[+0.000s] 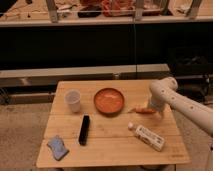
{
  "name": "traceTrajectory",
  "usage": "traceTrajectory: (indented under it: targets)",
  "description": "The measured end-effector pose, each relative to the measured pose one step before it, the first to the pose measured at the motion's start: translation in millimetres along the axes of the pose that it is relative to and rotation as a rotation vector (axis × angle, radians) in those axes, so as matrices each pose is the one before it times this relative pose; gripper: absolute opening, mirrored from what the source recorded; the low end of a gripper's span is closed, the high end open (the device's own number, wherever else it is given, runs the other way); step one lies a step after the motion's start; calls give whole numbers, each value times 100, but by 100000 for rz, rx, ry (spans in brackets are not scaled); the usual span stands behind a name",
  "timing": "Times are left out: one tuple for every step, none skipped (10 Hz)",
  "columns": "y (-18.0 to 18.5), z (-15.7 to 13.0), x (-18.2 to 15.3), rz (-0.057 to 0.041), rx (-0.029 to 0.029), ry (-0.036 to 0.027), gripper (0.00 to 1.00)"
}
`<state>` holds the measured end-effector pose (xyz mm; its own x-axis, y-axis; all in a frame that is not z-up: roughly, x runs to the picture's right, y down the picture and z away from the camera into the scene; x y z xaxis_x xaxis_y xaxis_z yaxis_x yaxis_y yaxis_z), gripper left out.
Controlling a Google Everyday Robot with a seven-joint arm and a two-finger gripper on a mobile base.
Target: Place the pepper in the ceramic cup
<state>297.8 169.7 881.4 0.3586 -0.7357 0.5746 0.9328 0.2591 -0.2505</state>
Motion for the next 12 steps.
traceTrajectory:
  targets:
    - [-54, -14, -31, 72, 192, -133, 74]
    - [-44, -26, -38, 47, 151, -139, 80]
    - [54, -75, 49, -61, -200, 177, 80]
    - [27, -12, 13, -31, -90, 59, 80]
    - [18, -1, 16, -35, -79, 62, 80]
    - [-82, -71, -12, -81, 678, 240, 80]
    - [48, -369, -181, 178, 3408, 1033, 80]
    - [1047, -1040, -248, 642, 8606, 2976, 77]
    - [429, -974, -116, 374, 8658, 2354, 71]
    - [53, -749, -185, 53, 8843, 2234, 62]
    - [54, -512, -71, 217, 6883, 1403, 51]
    - [24, -379, -46, 105, 1859, 541, 41]
